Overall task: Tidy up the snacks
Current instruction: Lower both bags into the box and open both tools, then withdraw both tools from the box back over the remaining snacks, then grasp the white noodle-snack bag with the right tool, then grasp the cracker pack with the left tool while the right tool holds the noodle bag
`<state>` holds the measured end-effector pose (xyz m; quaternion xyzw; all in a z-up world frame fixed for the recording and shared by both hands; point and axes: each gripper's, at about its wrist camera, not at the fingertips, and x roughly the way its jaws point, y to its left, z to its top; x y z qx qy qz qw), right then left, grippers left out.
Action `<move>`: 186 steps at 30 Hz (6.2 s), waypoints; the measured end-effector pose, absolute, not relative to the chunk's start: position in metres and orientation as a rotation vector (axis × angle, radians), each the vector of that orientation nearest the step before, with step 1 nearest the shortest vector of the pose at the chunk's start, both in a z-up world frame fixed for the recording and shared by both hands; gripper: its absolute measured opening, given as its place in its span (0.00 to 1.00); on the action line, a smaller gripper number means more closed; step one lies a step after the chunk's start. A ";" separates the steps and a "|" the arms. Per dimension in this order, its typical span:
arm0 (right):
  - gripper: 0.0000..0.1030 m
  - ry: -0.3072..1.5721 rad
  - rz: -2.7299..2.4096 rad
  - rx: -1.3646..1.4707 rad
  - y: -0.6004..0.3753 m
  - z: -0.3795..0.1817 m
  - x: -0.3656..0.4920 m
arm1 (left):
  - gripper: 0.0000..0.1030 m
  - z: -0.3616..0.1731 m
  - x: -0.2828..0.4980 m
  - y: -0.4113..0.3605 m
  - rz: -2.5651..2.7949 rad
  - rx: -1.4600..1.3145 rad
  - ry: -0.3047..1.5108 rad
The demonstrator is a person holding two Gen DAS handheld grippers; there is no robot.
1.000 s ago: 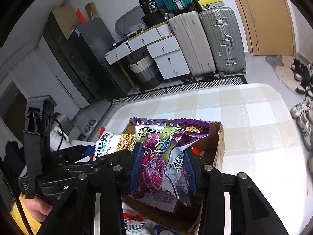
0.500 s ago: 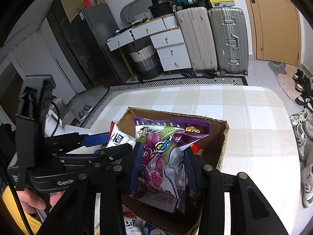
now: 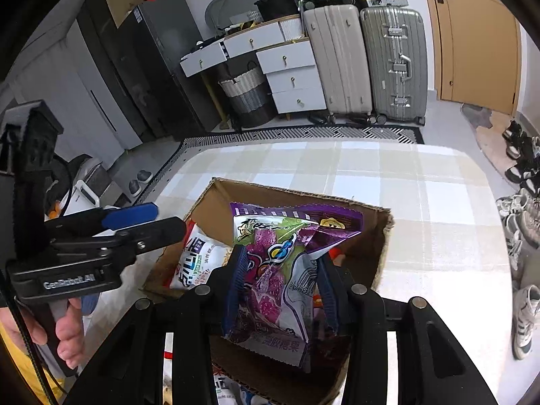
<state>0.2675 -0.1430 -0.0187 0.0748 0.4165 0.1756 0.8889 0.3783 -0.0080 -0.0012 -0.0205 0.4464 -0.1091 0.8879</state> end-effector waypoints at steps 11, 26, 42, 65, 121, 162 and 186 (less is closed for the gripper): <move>0.40 0.941 0.352 0.297 -0.148 -0.035 0.283 | 0.61 0.007 0.366 0.009 -0.208 -0.055 0.929; 0.50 0.861 0.286 0.223 -0.152 -0.010 0.252 | 0.62 0.006 0.343 0.009 -0.203 -0.062 0.950; 0.51 0.723 0.337 0.144 -0.139 0.051 0.128 | 0.77 0.064 0.213 -0.009 -0.197 -0.037 0.801; 0.83 0.506 0.360 0.176 -0.141 0.078 -0.053 | 0.80 0.116 0.012 -0.014 -0.216 -0.048 0.656; 0.93 0.762 0.360 0.215 -0.127 -0.074 0.013 | 0.99 -0.056 0.106 0.049 -0.060 -0.128 0.825; 0.47 0.901 0.447 0.176 -0.084 -0.069 0.072 | 0.99 -0.091 0.121 0.085 -0.018 -0.284 1.025; 0.47 0.797 0.494 0.344 -0.151 -0.063 -0.002 | 0.99 -0.127 0.131 0.016 -0.017 -0.033 1.091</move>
